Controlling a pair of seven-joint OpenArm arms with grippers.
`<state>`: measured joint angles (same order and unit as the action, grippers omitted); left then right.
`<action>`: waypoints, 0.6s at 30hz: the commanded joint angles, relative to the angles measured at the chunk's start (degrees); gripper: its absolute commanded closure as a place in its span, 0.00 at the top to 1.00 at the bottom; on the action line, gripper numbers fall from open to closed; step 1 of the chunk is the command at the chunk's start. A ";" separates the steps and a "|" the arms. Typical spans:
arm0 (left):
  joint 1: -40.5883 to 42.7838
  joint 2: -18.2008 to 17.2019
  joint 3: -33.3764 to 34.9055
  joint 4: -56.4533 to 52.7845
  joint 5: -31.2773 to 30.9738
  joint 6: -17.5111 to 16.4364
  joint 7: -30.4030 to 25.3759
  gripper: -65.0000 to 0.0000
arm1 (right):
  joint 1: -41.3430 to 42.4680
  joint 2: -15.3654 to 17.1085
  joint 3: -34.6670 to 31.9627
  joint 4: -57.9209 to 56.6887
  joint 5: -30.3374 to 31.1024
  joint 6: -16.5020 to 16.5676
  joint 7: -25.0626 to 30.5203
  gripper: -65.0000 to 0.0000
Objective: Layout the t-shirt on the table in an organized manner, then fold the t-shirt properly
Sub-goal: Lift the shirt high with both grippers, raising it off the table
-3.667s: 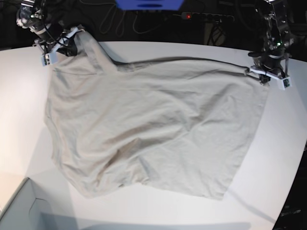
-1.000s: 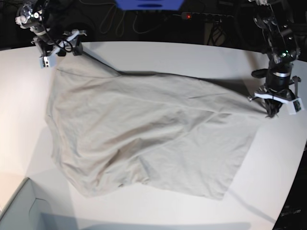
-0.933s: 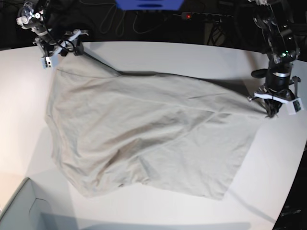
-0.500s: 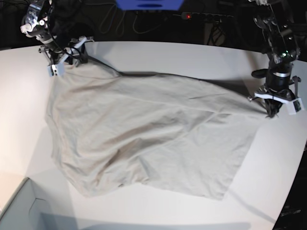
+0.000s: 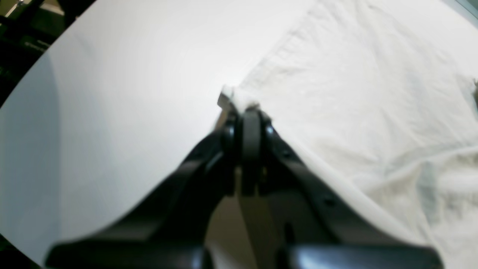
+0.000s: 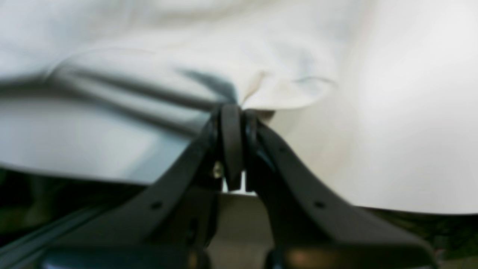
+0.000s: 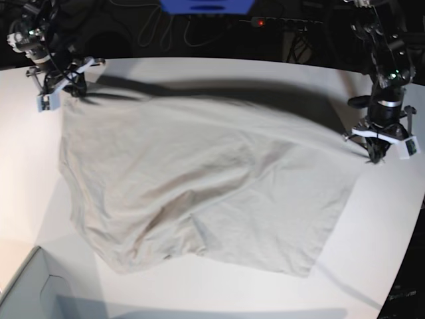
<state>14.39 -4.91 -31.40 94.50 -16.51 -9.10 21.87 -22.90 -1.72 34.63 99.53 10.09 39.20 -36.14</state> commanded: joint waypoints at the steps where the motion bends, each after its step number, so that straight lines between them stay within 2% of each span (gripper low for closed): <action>1: -0.28 -0.68 -0.21 1.90 -0.23 -0.08 -1.78 0.00 | -0.09 0.53 0.84 2.32 0.86 0.80 1.20 0.00; 7: -0.81 -0.59 0.06 3.92 -0.23 -0.08 -1.69 0.00 | 1.22 0.70 2.86 11.20 0.77 0.80 1.11 0.00; 12: -4.77 -0.59 0.32 3.39 -0.15 -0.08 -1.60 0.00 | 6.68 0.88 2.42 14.10 0.51 0.80 0.84 0.00; 16: -9.16 -0.68 1.73 3.13 -0.15 -0.08 -1.60 0.00 | 13.36 3.78 2.33 13.49 0.42 0.80 0.14 0.00; 18: -12.15 -1.03 2.52 2.25 -0.06 -0.08 -1.52 0.00 | 18.28 4.75 2.07 13.13 0.42 0.80 -3.11 0.00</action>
<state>3.40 -5.08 -28.75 95.83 -16.51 -9.37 22.15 -5.19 2.20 36.69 111.79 9.63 39.27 -41.32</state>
